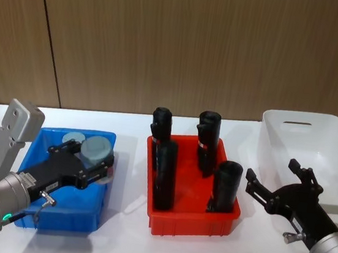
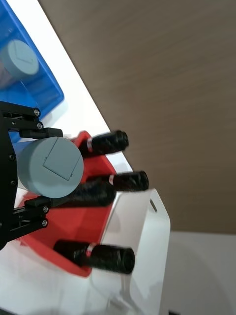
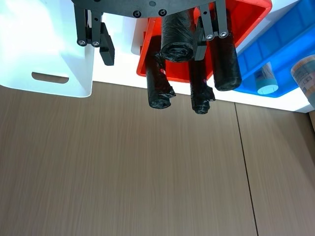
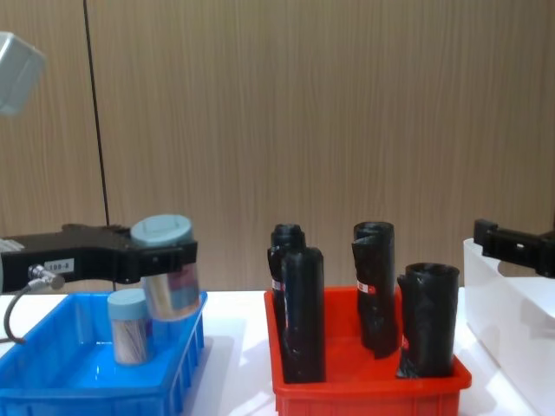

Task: Pick the cotton swabs from the blue box and place them into the white box.

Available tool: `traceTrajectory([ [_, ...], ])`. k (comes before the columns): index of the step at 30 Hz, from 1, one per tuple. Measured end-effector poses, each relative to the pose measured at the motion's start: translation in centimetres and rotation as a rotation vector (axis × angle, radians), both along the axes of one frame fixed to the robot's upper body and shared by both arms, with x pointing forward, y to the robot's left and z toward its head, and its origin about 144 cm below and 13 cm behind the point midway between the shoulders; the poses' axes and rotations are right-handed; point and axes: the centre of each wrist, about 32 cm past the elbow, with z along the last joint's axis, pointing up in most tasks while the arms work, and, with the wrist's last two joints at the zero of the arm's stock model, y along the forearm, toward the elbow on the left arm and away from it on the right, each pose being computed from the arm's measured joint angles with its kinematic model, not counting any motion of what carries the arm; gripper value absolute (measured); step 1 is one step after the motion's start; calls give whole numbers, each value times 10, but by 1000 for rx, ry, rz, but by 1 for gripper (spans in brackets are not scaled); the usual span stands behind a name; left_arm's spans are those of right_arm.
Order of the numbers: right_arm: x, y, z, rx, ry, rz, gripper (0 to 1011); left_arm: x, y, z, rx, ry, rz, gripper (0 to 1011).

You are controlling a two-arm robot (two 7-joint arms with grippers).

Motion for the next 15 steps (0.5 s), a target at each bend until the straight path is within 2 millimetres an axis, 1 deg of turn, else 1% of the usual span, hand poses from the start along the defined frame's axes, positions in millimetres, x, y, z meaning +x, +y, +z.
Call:
traceTrajectory([
  [15, 0, 0, 0, 0, 0, 0, 1002, 15, 4, 13, -18, -25, -246, 669],
])
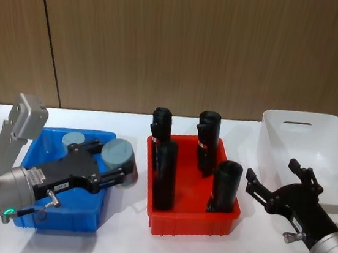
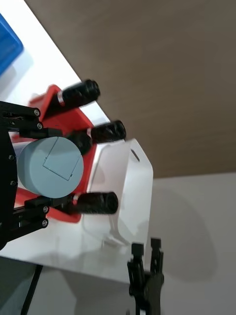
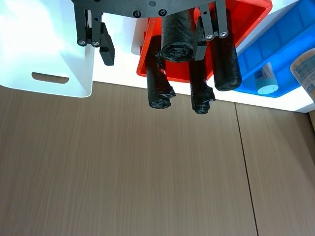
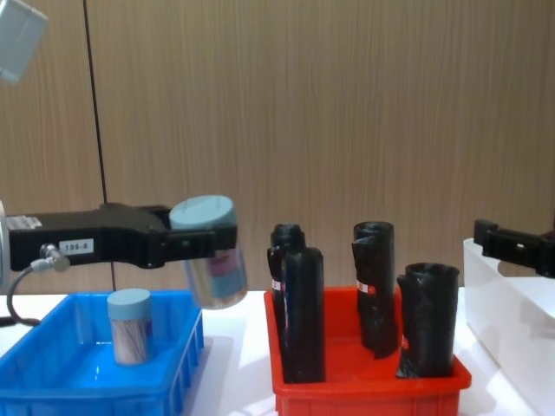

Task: Pick the cotton swabs from the blue box and place them into the white box.

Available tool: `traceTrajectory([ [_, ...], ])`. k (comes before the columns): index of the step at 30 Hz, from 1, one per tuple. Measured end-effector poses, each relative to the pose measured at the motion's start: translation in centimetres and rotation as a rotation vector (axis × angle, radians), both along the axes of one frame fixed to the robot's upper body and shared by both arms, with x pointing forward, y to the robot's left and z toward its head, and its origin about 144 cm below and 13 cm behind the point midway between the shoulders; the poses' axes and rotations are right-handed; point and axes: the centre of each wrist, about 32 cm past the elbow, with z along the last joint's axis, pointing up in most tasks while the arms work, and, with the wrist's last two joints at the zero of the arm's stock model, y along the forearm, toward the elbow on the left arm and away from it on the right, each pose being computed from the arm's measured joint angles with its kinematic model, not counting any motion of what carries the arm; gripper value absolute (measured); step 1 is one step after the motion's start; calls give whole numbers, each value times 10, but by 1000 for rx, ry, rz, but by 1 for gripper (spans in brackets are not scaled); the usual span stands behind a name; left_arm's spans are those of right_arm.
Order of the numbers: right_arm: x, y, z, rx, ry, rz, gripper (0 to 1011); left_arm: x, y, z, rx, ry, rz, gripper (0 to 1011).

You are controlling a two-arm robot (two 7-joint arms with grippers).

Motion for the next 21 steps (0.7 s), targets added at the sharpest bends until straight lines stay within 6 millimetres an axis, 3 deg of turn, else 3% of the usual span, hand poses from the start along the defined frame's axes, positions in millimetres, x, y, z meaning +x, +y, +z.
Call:
traceTrajectory([
  [21, 0, 0, 0, 0, 0, 0, 1002, 36, -5, 11, -55, -9, -282, 669],
])
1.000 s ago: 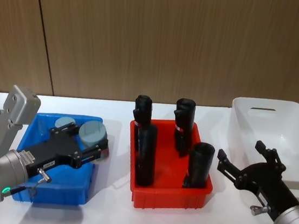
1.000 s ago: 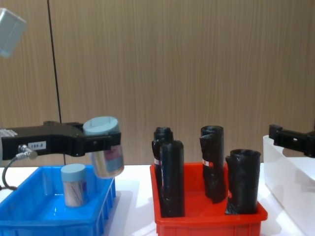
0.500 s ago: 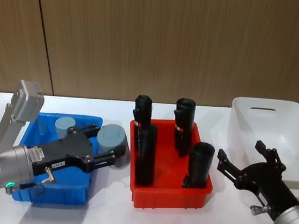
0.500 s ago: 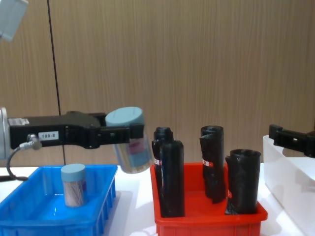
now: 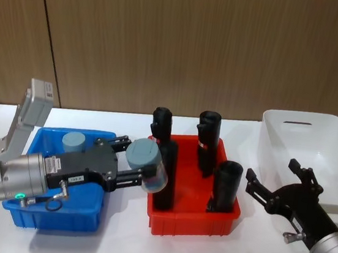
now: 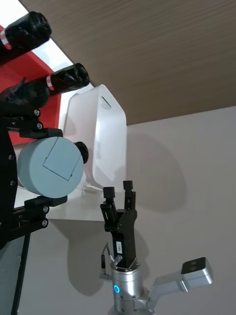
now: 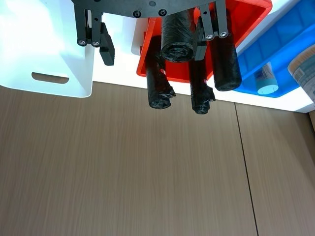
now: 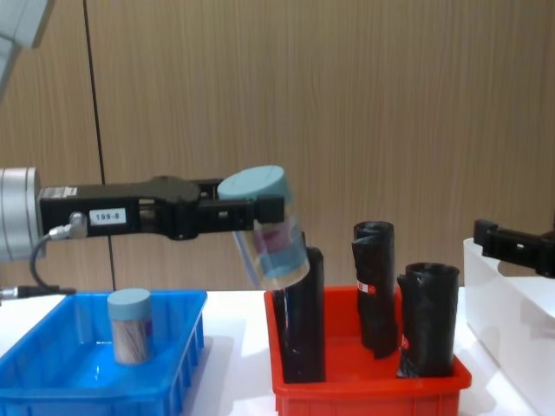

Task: Pick the cotton swabs from the blue box and place them into the white box.

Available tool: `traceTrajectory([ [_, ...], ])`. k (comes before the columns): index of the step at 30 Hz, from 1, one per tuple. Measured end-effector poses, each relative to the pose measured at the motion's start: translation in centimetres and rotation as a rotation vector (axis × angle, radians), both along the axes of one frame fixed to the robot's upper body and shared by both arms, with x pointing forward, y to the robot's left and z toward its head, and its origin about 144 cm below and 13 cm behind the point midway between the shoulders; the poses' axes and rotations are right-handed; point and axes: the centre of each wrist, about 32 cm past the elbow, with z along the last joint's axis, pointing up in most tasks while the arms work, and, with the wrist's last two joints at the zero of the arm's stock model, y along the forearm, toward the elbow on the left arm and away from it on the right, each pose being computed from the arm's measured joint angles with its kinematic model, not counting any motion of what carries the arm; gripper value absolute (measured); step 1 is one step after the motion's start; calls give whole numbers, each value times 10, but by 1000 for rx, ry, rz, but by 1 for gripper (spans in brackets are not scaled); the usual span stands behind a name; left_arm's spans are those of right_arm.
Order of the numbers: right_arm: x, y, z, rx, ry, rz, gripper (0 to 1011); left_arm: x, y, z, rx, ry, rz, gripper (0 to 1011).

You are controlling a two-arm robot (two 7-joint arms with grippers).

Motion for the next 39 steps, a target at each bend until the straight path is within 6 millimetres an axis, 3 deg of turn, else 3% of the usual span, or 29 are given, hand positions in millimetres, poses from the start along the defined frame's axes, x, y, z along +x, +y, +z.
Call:
traceTrajectory([
  [21, 0, -1, 1, -3, -3, 10, 1002, 19, -6, 4, -17, -13, -48, 669],
  [39, 7, -12, 16, -43, 12, 188, 1002, 22, -7, 5, -20, -15, -55, 669],
])
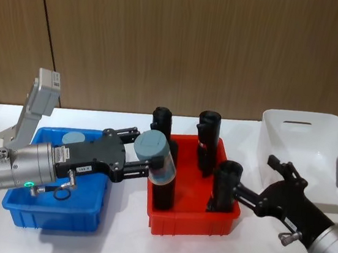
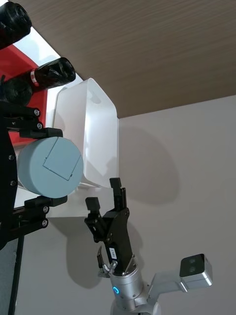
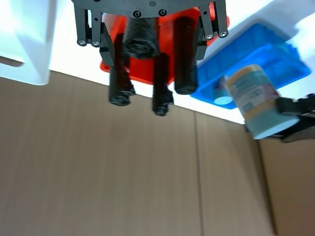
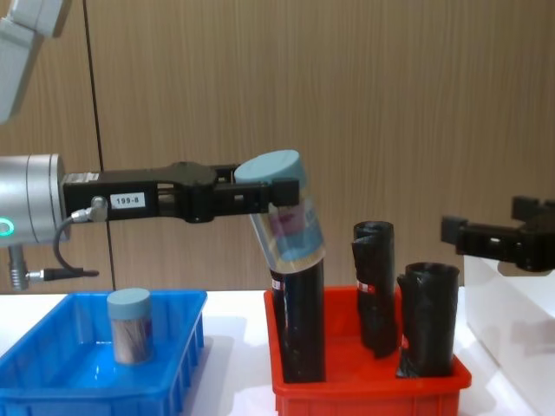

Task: Pick the cotton swabs from the blue box and place them into the white box.

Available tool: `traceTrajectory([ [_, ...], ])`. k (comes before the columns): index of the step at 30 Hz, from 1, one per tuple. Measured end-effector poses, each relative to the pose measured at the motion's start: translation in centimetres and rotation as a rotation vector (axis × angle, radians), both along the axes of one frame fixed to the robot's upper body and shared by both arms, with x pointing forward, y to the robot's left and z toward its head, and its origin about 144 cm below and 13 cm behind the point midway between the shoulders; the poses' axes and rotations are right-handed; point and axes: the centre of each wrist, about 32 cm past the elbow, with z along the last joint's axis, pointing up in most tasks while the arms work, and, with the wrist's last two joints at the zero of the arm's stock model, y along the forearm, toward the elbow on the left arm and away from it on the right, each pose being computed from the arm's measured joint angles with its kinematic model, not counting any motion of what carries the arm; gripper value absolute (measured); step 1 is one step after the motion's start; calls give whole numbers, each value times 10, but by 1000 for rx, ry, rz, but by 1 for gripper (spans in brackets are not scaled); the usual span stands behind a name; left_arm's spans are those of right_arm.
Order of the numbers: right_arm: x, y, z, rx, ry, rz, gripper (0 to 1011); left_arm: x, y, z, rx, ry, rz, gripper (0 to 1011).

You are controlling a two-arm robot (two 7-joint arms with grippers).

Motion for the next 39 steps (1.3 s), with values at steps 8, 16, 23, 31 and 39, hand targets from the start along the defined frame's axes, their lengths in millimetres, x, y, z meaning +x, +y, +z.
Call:
traceTrajectory([
  [8, 7, -3, 9, -25, 12, 107, 1002, 0, 0, 0, 0, 0, -1, 669],
  [16, 19, -2, 19, -58, 27, 235, 1002, 1, 0, 0, 0, -1, -2, 669],
  [23, 31, 4, 24, -91, 34, 316, 1002, 1, 0, 0, -1, -1, -2, 669],
  [31, 46, 15, 26, -126, 37, 374, 1002, 1, 0, 0, 0, -1, -2, 669],
  [39, 59, 24, 26, -150, 35, 390, 1002, 1, 0, 0, 0, -1, -2, 669],
])
